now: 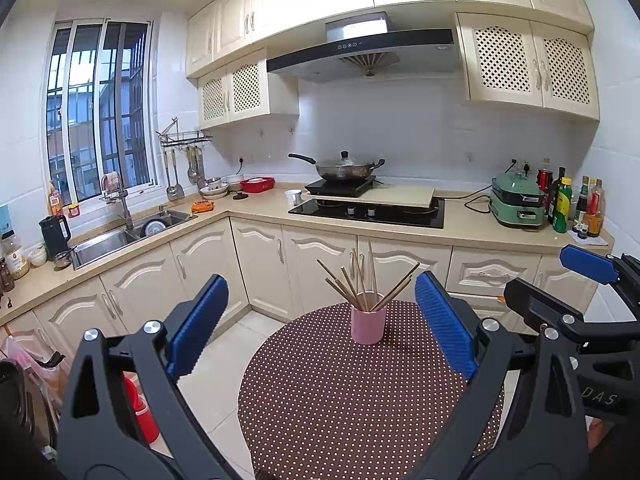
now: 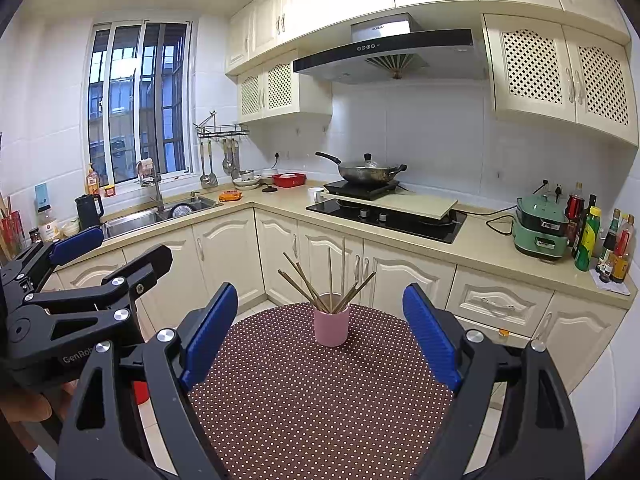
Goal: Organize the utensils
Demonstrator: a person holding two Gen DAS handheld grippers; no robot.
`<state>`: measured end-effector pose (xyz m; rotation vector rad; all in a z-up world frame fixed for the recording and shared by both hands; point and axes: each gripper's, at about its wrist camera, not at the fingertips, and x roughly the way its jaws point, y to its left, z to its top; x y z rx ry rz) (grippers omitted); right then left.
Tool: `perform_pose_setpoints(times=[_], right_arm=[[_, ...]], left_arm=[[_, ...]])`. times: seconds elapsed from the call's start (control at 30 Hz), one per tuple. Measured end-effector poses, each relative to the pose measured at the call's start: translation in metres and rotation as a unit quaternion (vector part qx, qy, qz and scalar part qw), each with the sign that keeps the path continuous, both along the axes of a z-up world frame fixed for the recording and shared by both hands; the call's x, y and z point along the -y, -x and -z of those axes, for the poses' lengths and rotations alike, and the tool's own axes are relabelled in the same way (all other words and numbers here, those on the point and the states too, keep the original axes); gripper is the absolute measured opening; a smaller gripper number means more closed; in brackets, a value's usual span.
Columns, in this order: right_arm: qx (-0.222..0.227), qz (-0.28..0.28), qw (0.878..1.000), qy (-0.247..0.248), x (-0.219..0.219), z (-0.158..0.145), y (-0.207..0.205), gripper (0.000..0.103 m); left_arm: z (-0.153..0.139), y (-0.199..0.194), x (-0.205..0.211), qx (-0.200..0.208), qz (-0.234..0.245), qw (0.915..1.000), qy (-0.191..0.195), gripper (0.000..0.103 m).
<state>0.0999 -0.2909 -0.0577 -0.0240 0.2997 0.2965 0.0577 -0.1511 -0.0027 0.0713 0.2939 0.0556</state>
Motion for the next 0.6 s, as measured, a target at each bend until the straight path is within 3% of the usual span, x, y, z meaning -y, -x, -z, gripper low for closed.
perform_pose_setpoints(times=[0.6], right_arm=[[0.0,0.004,1.0,-0.003,0.0017,0.0017,0.0014,0.082]], left_arm=[[-0.0015,0.0022,-0.0017,0.0,0.004,1.0,0.0,0.093]])
